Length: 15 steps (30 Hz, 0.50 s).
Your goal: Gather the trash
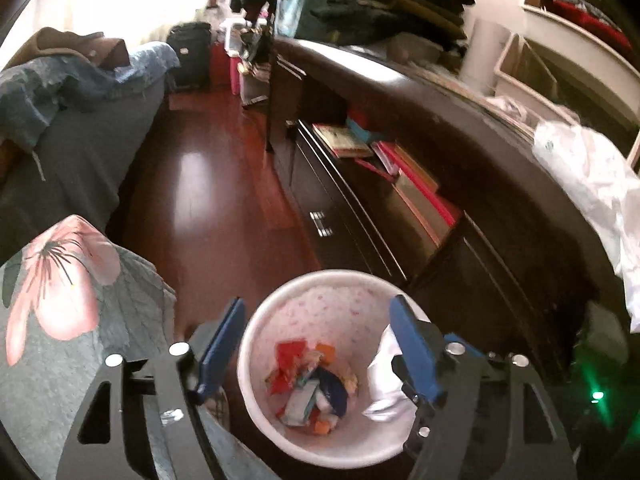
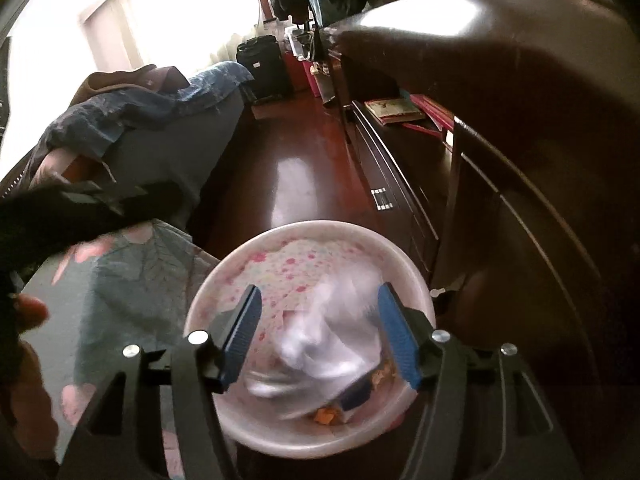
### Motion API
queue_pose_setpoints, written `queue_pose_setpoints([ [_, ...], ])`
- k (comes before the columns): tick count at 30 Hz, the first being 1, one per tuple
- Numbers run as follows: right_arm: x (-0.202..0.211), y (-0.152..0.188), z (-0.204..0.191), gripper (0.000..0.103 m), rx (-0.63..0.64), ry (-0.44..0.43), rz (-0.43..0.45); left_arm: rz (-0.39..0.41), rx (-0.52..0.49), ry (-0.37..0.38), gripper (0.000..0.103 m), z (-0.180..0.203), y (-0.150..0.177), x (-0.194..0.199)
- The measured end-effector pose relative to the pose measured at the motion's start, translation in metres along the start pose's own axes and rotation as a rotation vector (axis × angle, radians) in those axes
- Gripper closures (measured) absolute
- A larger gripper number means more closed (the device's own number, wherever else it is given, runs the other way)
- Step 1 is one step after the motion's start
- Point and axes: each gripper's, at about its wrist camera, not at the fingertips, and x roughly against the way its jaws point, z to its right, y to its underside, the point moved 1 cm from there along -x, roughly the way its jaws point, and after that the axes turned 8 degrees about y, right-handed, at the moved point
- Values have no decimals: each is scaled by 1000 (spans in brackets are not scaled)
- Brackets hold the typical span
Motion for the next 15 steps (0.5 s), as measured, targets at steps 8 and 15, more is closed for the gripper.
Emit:
queue_pose_setpoints([
  [8,17,0,-8,26,14,13,20,51,-10,-63,22,-4,2,30],
  [15,84,8,-42,7,77,36,95,158,6,-165,7,-8,15,102],
])
